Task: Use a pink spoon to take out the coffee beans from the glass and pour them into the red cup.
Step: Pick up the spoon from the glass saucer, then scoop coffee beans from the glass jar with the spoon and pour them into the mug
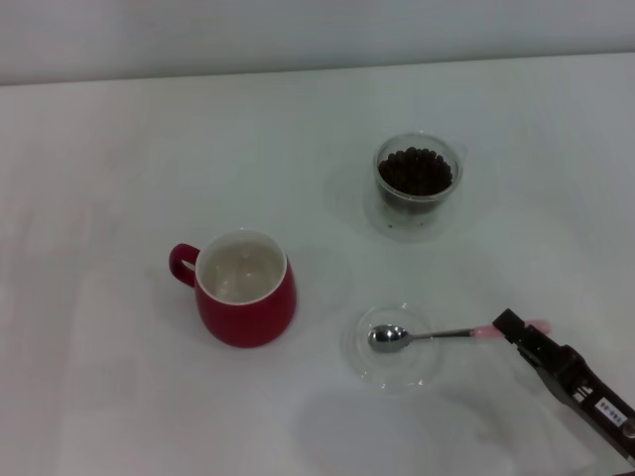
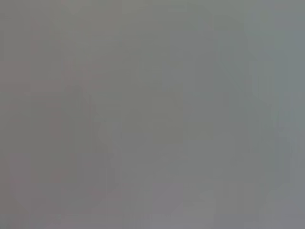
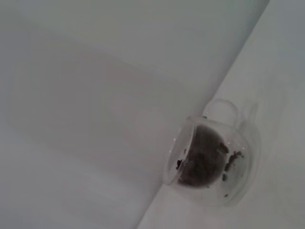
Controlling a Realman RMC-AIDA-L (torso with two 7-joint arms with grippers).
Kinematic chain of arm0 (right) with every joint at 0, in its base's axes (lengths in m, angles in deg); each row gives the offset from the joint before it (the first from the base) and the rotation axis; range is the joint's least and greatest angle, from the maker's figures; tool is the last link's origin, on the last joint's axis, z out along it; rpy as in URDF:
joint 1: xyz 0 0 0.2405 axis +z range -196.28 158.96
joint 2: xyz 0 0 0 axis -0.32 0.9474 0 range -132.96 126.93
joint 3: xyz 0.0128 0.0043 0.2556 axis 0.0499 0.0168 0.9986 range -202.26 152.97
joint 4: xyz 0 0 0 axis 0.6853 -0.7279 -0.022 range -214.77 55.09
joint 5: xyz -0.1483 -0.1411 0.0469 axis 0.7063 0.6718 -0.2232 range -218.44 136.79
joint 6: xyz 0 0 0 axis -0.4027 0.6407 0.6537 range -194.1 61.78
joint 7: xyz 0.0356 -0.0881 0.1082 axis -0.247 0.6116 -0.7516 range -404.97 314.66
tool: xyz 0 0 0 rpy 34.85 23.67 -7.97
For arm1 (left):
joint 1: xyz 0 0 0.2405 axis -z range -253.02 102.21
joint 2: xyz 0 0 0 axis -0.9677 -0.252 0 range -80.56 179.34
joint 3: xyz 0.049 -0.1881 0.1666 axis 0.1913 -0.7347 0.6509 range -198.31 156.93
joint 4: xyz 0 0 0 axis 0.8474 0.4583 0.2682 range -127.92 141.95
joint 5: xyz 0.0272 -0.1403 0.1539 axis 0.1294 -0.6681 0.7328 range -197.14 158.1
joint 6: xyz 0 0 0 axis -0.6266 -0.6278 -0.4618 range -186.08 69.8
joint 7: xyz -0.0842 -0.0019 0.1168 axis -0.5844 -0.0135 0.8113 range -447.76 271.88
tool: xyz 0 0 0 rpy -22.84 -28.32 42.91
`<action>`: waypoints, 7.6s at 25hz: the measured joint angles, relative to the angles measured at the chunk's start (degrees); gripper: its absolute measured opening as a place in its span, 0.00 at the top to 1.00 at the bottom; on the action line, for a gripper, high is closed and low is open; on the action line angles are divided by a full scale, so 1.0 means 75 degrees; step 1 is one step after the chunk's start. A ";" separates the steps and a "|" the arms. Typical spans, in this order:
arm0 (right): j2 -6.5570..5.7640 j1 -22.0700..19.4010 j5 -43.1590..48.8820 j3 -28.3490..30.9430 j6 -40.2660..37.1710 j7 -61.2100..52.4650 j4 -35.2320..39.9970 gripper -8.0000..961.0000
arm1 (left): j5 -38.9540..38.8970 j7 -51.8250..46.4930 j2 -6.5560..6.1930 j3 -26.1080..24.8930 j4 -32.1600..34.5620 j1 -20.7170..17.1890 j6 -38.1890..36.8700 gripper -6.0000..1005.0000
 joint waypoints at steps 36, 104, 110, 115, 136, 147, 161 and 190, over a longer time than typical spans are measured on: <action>-0.0072 0.1104 0.1523 -0.1410 0.1949 -0.2841 0.8995 0.85 | -0.0543 0.0046 0.0023 -0.0023 -0.0154 0.0214 0.0329 0.11; -0.0066 0.1749 0.3483 -0.1532 0.3418 -0.7525 0.8713 0.85 | -0.0417 0.0047 0.0011 0.0070 -0.0008 0.0153 0.0438 0.11; -0.0267 0.1951 0.3475 -0.1415 0.3376 -0.7809 0.8124 0.85 | -0.0418 0.0047 0.0011 0.0070 -0.0011 0.0161 0.0430 0.11; -0.0404 0.2134 0.3416 -0.1261 0.3309 -0.8019 0.7752 0.85 | -0.0418 0.0047 0.0012 0.0070 -0.0006 0.0160 0.0430 0.11; -0.0781 0.2440 0.3157 -0.0399 0.3070 -0.8371 0.6433 0.85 | -0.0418 0.0047 0.0036 0.0070 0.0036 0.0136 0.0257 0.11; -0.0877 0.2431 0.2662 -0.0121 0.2998 -0.8371 0.5862 0.85 | -0.0418 0.0047 0.0035 0.0062 0.0003 0.0139 0.0304 0.11; -0.1064 0.2476 0.2529 -0.0222 0.1793 -0.8675 0.5673 0.85 | -0.0441 0.0047 0.0037 0.0037 0.0034 0.0102 0.0312 0.11; 0.0108 0.3220 0.2409 -0.2298 0.1856 -0.8190 0.6376 0.85 | -0.0361 0.0047 0.0070 0.0072 0.0059 -0.0060 0.0508 0.11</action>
